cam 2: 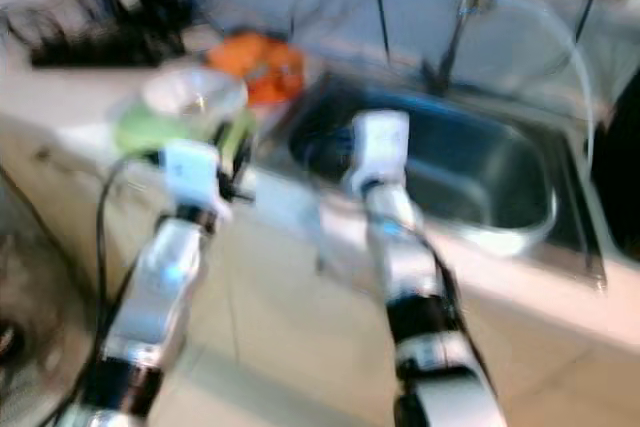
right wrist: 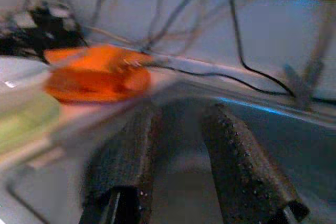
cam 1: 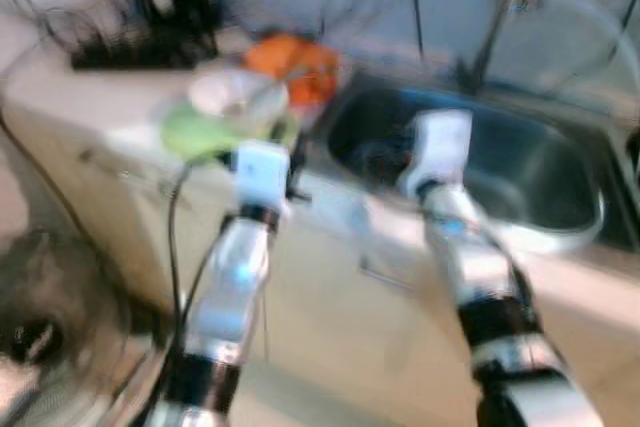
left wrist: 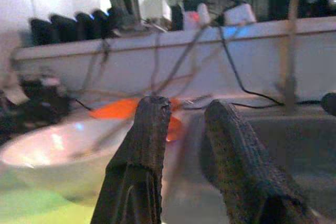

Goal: Kitchen organization

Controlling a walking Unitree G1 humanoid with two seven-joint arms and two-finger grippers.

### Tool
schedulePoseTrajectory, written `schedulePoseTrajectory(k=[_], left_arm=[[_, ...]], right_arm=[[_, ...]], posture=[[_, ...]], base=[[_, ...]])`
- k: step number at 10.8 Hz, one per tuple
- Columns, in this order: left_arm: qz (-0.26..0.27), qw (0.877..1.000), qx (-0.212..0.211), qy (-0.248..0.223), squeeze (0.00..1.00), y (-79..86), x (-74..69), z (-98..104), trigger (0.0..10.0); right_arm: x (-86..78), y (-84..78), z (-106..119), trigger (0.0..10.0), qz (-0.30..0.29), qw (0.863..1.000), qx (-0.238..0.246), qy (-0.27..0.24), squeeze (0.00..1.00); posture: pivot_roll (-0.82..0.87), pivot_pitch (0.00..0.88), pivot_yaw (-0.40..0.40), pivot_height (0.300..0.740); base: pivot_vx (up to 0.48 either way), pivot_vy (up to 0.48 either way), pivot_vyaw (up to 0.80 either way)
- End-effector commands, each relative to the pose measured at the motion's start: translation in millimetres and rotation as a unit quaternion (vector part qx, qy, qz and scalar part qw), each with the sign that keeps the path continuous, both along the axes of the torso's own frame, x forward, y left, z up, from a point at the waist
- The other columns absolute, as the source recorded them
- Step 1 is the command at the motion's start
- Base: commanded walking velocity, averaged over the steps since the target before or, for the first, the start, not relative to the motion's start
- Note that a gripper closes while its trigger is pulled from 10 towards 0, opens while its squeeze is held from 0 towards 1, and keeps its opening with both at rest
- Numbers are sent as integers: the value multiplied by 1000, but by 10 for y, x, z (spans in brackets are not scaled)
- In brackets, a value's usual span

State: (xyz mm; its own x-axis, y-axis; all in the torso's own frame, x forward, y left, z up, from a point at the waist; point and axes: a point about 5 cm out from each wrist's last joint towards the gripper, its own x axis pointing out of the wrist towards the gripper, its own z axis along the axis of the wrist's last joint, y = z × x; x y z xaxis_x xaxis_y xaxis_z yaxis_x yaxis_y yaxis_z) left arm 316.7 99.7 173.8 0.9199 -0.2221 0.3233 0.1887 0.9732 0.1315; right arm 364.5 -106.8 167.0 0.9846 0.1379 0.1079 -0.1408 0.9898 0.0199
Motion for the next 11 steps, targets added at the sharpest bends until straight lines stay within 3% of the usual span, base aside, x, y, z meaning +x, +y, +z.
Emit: schedulePoseTrajectory(k=[1,11], left_arm=[[8,1000,2,-2,0,62,15,24,10000],[8,1000,-2,-6,0,58,6,39,10000]], right_arm=[[3,125,46,10000,17,1000,9,-4,0],[1,154,36,10000,23,1000,4,-6,0]], posture=[[207,0,-55,740],[212,0,-59,740]], base=[[360,0,0],[359,0,0]])
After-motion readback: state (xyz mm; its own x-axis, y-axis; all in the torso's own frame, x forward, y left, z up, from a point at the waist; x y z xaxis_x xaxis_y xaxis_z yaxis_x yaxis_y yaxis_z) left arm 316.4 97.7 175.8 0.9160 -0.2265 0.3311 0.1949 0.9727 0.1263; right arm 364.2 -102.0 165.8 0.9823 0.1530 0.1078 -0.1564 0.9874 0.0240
